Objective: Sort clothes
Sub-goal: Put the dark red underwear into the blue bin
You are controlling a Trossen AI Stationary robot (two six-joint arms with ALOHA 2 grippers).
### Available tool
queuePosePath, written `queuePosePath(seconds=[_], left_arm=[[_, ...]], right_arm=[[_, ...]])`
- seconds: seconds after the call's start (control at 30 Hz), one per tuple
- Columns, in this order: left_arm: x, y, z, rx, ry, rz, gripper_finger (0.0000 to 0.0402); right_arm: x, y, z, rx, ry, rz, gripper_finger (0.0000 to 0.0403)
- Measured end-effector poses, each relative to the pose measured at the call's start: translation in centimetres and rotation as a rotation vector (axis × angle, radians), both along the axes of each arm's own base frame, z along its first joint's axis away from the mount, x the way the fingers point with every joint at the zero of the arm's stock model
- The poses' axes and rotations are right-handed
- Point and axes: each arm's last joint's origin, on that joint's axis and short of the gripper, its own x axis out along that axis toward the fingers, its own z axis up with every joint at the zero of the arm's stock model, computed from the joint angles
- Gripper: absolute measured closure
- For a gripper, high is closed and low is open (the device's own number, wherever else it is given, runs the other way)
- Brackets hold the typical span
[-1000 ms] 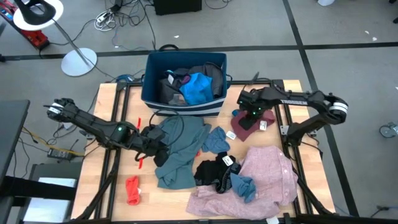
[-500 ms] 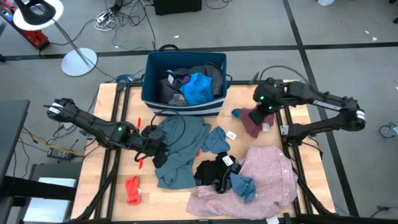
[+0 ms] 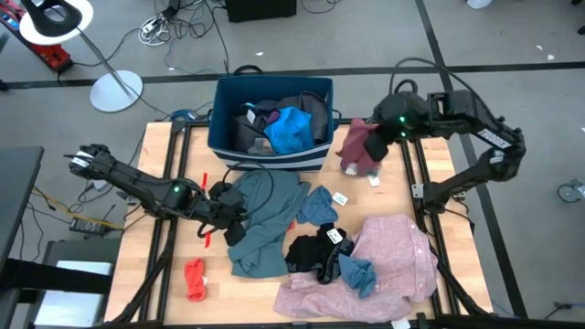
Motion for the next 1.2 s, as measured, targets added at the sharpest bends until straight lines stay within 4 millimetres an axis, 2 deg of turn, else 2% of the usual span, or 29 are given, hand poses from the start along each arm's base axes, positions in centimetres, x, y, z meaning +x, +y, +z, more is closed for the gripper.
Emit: queuePosePath(seconds=[0.27,0.37,0.77,1.2], left_arm=[[-0.1,-0.1,-0.1,-0.030,0.023,-0.026,0.0291],[-0.3,0.0,-0.2,-0.011,0.046,-0.043,0.0291],[-1.2,1.2,0.8,0.073,0.040,-0.111,0.0291],[-2.9,3.2,1.7,0.169,0.079,-0.189,0.0291]], right_arm=[[4.4,-0.6,4.8,-0.111,-0.141,0.083,0.0403],[6.6,-1.0,5.6,-0.167,-0.239,0.113,0.0403],[14.1,-3.7,6.1,-0.259,-0.597,0.156,0.0403],[19.5,-7.4,3.3,-0.292,-0.668,0.085,0.0403]])
